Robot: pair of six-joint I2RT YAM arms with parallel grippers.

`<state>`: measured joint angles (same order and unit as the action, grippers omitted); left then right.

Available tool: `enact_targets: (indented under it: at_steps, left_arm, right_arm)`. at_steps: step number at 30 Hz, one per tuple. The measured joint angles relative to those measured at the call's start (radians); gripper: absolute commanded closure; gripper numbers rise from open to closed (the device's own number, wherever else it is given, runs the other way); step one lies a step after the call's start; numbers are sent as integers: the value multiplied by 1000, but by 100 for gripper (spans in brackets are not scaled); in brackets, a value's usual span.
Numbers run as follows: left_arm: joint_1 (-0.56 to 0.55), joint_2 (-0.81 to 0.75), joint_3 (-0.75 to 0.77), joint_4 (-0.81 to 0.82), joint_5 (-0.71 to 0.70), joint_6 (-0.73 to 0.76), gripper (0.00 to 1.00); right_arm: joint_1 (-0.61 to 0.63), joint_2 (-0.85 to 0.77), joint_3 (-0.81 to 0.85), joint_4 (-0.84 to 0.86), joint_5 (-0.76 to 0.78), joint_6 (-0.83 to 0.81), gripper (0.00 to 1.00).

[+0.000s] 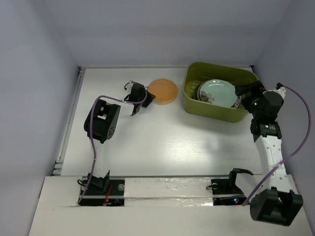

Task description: Place the plates into the plastic bin on the countertop

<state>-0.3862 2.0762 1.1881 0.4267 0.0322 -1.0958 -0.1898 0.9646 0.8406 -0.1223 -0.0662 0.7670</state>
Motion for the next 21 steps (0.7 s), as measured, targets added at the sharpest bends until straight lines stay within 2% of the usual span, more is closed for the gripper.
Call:
enact_targets:
  at_steps: [2,4,5,7,8,9,14,16,19,20,21]
  left_arm:
    - [0,4,3,-4,-14,-15,68]
    - [0,9,10,-9,-31,-25,82]
    - [0,12,13,-11,-41,-33,87]
    - [0,15,13,-3,-46,-43,100]
    - [0,15,12,8,-49,-53,100]
    - [0,15,8,27,-51,-58,100]
    - [1,-16,-106,146,-59,-87,100]
    - [9,-64,-193,193,-59,-93,100]
    - [27,-168,-328,235,-61,-91,100]
    - [37,-211,-375,251,-61,-91,100]
    - [48,-258,-421,270,-62,-90,100]
  right_arm:
    - [0,-47,-4,13,-17,8,15]
    - [0,-98,-19,28,-37,17,21]
    - [0,-124,-27,32,-48,23,34]
    - [1,-182,-52,45,-77,31,51]
    - [5,-208,-63,48,-92,34,69]
    - [13,-237,-75,56,-105,35,76]
    - [103,-327,-162,134,-204,49,89]
    - [181,-346,-216,167,-232,69,89]
    - [321,-363,-302,216,-237,101,71]
    - [379,-361,-328,233,-235,115,50]
    - [430,-357,-348,249,-229,131,39]
